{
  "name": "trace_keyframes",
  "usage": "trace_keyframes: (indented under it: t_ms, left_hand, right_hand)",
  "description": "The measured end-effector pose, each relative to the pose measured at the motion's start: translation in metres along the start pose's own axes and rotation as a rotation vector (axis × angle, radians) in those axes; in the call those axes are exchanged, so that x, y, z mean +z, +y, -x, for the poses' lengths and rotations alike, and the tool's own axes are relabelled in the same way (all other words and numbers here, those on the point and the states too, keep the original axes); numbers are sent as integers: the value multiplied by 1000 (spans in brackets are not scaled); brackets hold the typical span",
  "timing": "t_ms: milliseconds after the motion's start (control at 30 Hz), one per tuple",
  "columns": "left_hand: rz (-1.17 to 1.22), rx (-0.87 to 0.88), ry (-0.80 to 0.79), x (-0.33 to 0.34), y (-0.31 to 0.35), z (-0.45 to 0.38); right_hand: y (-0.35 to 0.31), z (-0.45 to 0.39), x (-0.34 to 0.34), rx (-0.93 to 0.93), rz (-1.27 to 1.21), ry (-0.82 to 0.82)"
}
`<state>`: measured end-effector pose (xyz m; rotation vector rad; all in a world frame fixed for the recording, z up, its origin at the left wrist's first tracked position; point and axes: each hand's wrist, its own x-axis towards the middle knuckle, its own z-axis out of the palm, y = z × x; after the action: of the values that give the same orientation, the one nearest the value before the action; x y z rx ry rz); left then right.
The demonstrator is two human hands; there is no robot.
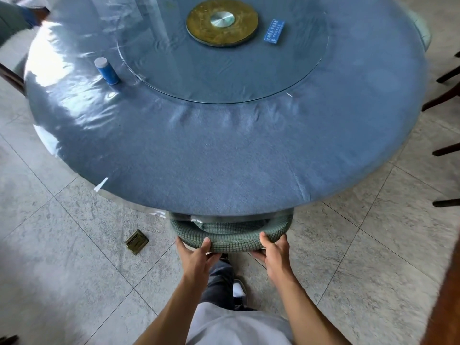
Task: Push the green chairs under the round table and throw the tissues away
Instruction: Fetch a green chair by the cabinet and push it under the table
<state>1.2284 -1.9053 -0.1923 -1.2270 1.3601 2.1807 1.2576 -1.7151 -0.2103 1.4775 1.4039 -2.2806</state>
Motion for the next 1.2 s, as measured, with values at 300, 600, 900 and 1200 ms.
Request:
trace_keyframes:
  t_ms: [300,600,900,1200]
  left_hand:
    - [0,1,-11,28,25,-16]
    - [-9,4,-5,37,33,-20]
    - [-33,2,-2,31,31,-23]
    - [-154,94,32,27,28,-8]
  right_hand:
    - [-17,-26,22,-13,43,47]
    - [-5,-54,20,-41,67,42]
    - [-31,-26,31,-1,64,23]
    - [-33,-4,19,-163,262,177]
